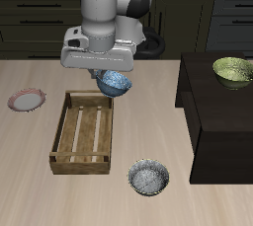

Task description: Place the blue bowl and the green bowl in the wooden tray

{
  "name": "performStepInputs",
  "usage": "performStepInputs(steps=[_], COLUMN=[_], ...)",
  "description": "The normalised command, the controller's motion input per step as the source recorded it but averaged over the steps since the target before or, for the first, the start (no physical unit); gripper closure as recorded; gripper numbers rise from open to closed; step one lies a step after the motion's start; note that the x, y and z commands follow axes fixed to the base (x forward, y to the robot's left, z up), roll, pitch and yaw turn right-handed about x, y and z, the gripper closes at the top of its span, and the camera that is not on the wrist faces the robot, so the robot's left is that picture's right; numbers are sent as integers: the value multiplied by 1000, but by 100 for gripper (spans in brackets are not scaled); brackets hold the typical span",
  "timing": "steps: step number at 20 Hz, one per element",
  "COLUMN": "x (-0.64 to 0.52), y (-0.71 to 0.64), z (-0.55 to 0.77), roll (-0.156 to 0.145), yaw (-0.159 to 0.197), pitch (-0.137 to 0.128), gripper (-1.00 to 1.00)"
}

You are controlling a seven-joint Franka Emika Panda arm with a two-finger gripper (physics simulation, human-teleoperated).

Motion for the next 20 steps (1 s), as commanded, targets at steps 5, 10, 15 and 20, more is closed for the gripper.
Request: performStepInputs(steps=[5,10,15,20], x=[139,173,65,17], y=[-424,-339,-147,-76], z=[159,-20,-55,-233], roll=[-14,-36,8,13], yaw=[-30,-35,-5,-18], pitch=[-26,4,3,26], gripper=[100,100,100,100])
